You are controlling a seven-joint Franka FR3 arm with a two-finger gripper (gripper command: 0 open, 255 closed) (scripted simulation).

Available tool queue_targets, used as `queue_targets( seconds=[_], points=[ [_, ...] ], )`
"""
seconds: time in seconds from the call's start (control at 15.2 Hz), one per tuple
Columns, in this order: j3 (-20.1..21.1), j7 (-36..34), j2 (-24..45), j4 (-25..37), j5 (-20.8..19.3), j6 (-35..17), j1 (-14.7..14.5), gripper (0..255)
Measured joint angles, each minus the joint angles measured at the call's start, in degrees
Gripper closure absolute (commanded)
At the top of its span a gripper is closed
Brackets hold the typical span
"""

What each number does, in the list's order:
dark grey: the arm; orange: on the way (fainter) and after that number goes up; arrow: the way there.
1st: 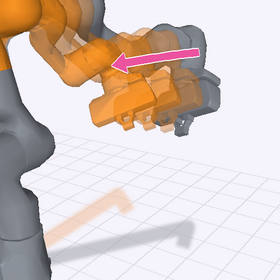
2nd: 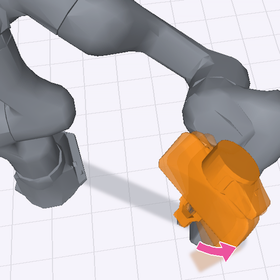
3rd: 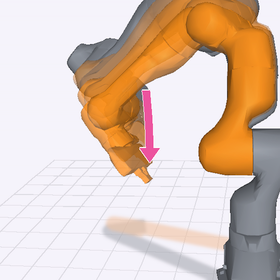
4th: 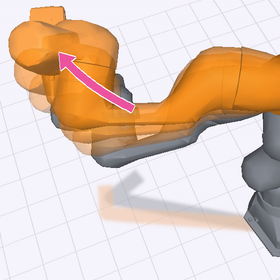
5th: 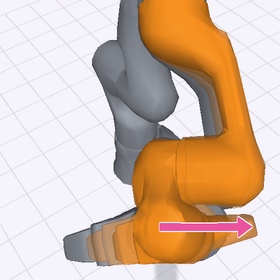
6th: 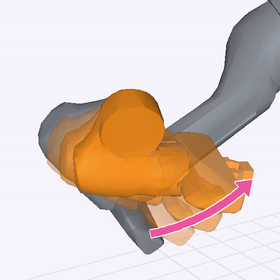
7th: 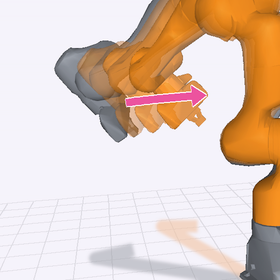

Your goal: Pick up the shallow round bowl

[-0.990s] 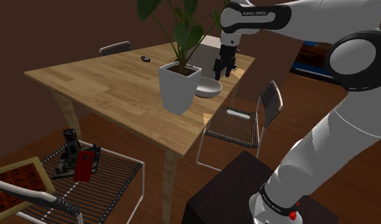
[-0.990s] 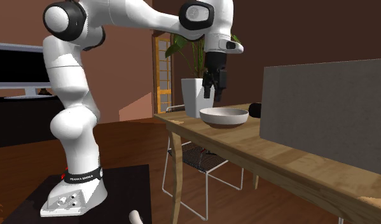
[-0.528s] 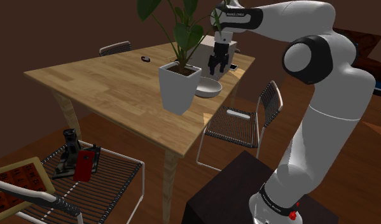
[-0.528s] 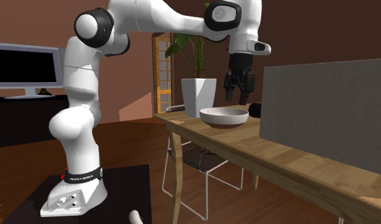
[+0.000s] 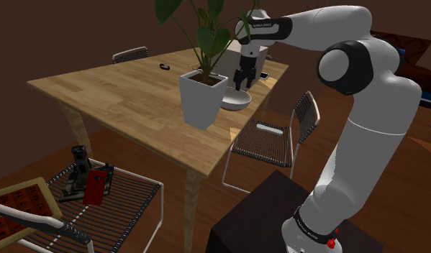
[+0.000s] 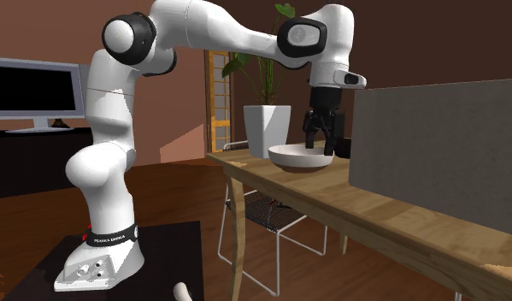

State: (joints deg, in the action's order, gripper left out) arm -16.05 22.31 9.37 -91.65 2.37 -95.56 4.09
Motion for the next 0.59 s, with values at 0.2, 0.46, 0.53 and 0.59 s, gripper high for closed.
queue_targets(
  seconds=[0.2, 0.46, 0.53, 0.59],
  points=[
    [0.00, 0.02, 0.01, -0.34, 0.00, -0.35, 0.00, 255],
    [0.00, 0.03, -0.02, -0.34, 0.01, -0.39, 0.01, 255],
    [0.00, 0.03, -0.02, -0.33, 0.02, -0.38, 0.01, 255],
    [0.00, 0.04, -0.02, -0.33, 0.02, -0.39, 0.01, 255]
  ],
)
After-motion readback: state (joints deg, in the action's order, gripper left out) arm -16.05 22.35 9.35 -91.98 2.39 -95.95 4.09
